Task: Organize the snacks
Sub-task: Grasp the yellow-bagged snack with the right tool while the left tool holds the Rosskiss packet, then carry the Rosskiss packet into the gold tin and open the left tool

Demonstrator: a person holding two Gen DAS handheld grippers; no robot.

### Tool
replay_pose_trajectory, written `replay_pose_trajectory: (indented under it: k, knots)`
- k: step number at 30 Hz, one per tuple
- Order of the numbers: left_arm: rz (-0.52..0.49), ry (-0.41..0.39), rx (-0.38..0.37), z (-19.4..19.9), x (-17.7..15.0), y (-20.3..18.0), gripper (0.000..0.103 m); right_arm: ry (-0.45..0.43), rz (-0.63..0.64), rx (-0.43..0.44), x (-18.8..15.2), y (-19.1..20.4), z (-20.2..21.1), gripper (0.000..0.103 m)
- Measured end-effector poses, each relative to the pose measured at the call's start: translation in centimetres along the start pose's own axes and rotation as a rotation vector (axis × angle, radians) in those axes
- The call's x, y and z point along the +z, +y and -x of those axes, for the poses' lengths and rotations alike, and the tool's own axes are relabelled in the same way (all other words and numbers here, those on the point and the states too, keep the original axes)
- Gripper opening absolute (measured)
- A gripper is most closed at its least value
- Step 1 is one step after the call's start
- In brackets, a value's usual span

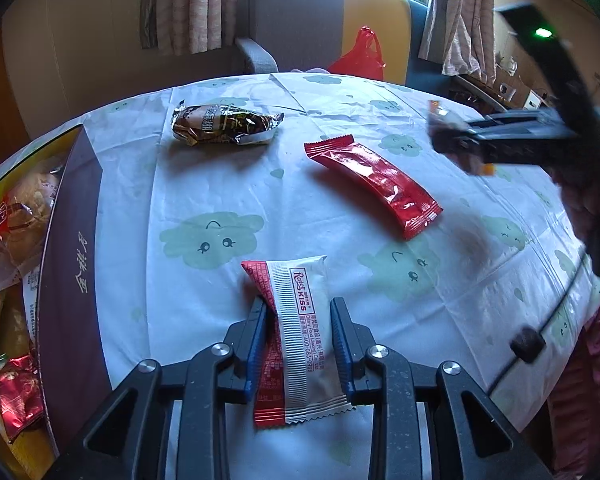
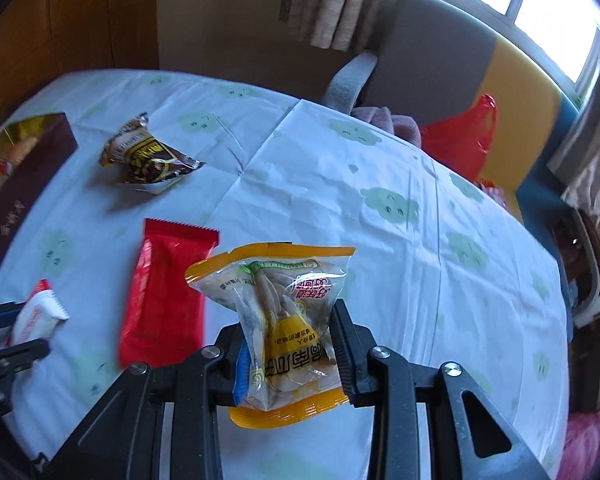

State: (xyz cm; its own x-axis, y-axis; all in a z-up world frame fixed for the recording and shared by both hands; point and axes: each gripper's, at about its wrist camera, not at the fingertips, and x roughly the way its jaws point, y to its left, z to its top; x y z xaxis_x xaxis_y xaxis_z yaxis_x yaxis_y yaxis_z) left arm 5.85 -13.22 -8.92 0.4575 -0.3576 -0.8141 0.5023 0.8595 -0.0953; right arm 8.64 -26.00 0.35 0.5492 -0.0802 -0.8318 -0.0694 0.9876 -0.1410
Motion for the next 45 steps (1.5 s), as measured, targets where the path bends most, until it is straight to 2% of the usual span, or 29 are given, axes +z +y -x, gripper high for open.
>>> replay_pose_trajectory:
  k: [5,12,21,35,45]
  knots:
    - [0.006,0.003,0.012,0.3,0.0,0.1,0.03,-0.026,-0.063,0.063,-3.4,2.4,2.9,0.035]
    - [0.015,-0.009,0.025,1.7,-0.3,0.3,0.03,-0.024,-0.134,0.111,-7.1,5.5,3.6,0.035]
    - [0.034,-0.06,0.022,5.2,-0.1,0.6,0.03,-0.014,-0.13,0.127,-7.8,7.2,2.8,0.035]
    - [0.132,-0.155,0.047,11.7,-0.5,4.2,0.03,-0.035,-0.148,0.108,-8.1,7.6,2.7,0.036]
    - [0.259,-0.208,0.145,16.1,-2.5,10.1,0.03,-0.044,-0.141,0.096,-8.2,7.7,2.8,0.036]
